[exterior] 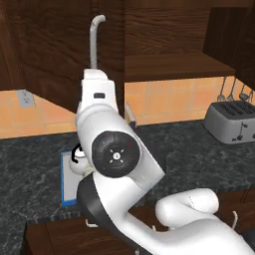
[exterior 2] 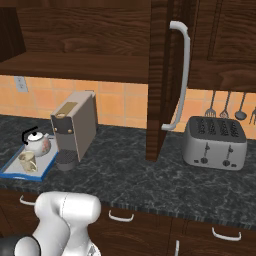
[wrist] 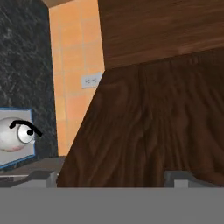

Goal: Pick the kettle from the counter and place it on the tray. Then pick the mug from the cabinet and place it on the tray. Then close the cabinet doors.

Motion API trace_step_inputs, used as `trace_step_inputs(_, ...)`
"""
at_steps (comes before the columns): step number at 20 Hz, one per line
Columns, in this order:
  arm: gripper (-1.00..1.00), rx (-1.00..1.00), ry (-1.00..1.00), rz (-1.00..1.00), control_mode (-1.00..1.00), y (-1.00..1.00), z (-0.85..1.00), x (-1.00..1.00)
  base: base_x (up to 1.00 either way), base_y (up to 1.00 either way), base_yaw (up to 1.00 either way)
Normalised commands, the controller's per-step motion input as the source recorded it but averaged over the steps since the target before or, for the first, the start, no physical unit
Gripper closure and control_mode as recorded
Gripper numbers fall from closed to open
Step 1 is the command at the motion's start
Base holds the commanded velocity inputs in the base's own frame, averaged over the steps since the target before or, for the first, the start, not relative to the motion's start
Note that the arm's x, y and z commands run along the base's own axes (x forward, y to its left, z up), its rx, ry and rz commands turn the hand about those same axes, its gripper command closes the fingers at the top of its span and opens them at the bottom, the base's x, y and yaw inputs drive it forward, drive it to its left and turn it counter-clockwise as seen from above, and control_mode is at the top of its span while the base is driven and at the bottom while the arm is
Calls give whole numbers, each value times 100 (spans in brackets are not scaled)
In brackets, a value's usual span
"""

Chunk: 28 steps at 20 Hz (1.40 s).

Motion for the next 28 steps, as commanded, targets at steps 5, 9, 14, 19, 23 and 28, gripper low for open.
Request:
trace_step_inputs(5, -100, 0, 9, -15, -100, -45, 0, 74, 0, 0, 0)
trace_step_inputs(9, -100, 0, 15, -10, -100, -45, -2, 84, 0, 0, 0)
trace_step_inputs(14, -100, 0, 17, -6, -100, -42, -8, 91, 0, 0, 0)
trace_step_inputs(19, -100, 0, 23, -3, -100, -28, -15, 100, 0, 0, 0)
trace_step_inputs(23, -100, 0, 18, 0, -100, -32, -22, 91, 0, 0, 0)
trace_step_inputs(28, -100, 0, 5, 0, -100, -23, -31, 73, 0, 0, 0)
